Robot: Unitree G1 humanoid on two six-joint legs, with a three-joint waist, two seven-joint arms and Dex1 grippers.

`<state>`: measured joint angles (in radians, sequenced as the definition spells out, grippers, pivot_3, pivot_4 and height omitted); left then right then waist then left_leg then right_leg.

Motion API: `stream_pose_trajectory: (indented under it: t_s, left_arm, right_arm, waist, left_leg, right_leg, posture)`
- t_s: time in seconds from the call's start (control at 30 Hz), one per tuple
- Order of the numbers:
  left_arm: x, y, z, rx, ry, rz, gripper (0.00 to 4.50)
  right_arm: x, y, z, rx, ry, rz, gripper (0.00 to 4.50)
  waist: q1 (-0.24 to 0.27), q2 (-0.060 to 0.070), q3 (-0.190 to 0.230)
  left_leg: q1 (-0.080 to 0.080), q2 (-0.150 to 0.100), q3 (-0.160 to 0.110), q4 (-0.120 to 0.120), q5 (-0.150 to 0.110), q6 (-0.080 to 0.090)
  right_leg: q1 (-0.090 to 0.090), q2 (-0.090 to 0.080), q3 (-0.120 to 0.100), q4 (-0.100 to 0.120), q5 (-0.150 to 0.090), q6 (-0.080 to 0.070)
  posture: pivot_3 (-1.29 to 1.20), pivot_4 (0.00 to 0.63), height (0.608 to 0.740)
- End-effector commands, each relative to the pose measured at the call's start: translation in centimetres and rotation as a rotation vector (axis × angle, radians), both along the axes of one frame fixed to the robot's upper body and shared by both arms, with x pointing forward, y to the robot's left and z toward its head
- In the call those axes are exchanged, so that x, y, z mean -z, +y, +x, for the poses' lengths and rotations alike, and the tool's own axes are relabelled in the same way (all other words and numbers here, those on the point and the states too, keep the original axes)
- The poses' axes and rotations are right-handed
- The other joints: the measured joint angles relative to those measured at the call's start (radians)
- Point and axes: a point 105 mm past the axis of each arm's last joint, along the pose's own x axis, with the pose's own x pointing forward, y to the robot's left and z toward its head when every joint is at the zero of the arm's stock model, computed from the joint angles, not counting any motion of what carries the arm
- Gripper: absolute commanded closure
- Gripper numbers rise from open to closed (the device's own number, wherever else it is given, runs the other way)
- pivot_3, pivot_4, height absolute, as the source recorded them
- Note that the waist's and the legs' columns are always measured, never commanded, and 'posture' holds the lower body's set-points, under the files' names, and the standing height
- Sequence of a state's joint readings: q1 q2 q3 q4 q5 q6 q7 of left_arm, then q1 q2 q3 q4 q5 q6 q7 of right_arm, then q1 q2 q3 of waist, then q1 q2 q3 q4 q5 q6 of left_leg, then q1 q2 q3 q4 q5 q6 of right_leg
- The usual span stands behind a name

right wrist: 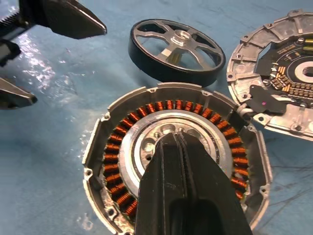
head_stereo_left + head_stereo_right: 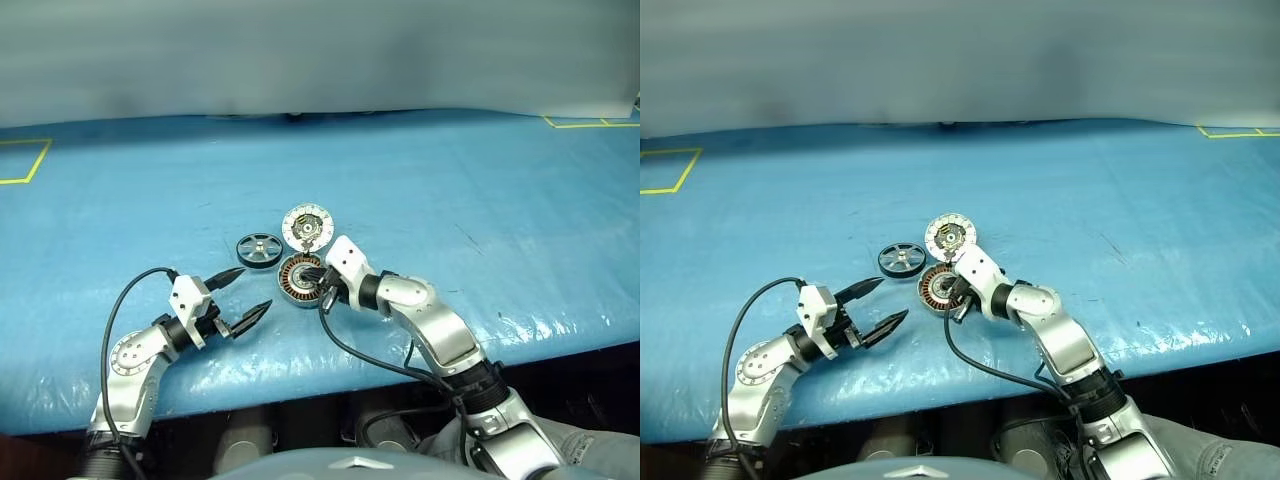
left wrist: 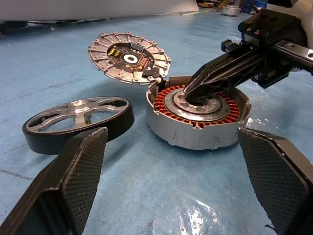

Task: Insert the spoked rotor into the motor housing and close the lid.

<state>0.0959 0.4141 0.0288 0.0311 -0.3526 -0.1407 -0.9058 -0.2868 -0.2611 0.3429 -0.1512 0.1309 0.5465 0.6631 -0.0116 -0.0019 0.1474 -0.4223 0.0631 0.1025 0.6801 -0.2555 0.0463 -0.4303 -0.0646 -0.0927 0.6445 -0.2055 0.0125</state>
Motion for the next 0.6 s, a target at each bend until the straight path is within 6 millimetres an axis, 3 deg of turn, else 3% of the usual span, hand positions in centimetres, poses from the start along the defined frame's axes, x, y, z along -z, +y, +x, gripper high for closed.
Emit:
stream_pose_trajectory:
  t_s: [0.03,0.17,0.33,0.43,0.6]
  left_arm:
    - [-1.5,0.5,0.8,-0.033,-0.07,0.007,0.0]
    - [-3.2,1.0,1.7,-0.057,-0.109,-0.011,0.0]
    - [-4.2,2.3,4.3,-0.146,-0.089,0.066,0.0]
    - [-4.6,2.4,5.5,-0.158,-0.081,0.098,0.59]
    - [-4.8,1.8,7.5,-0.134,-0.003,0.133,2.22]
  right_arm:
    - [-3.8,0.7,-0.5,-0.048,-0.063,0.158,4.48]
    - [-4.4,0.5,-0.9,-0.056,-0.065,0.192,4.48]
    - [-3.3,0.0,-1.2,-0.035,-0.048,0.168,4.48]
    - [-2.8,-0.3,-1.3,-0.02,-0.04,0.158,4.5]
    - [-2.3,-0.6,-1.2,0.003,-0.042,0.144,4.5]
  waist:
    - [0.0,0.0,0.0]
    - [0.002,0.0,0.0]
    - [0.003,0.0,0.0]
    - [0.002,0.0,0.0]
    - [0.001,-0.001,0.0]
  left_leg:
    - [-0.001,0.0,0.0,0.0,0.0,0.0]
    - [-0.001,0.0,-0.001,0.0,0.0,0.0]
    - [-0.001,-0.001,-0.001,0.001,0.0,0.0]
    - [-0.001,0.0,-0.001,0.001,0.0,0.0]
    - [-0.001,0.0,-0.001,0.001,0.0,0.0]
  right_leg:
    - [-0.001,0.0,0.0,0.0,0.0,0.0]
    - [0.0,0.001,-0.001,-0.001,0.0,0.001]
    - [0.0,0.001,0.0,-0.001,0.0,0.001]
    - [0.001,0.001,0.0,-0.001,0.001,0.001]
    - [0.0,0.002,0.0,0.0,0.002,0.003]
  posture:
    - [0.0,0.15,0.74]
    - [0.0,0.15,0.74]
    - [0.0,0.15,0.74]
    - [0.0,0.15,0.74]
    - [0.0,0.15,0.74]
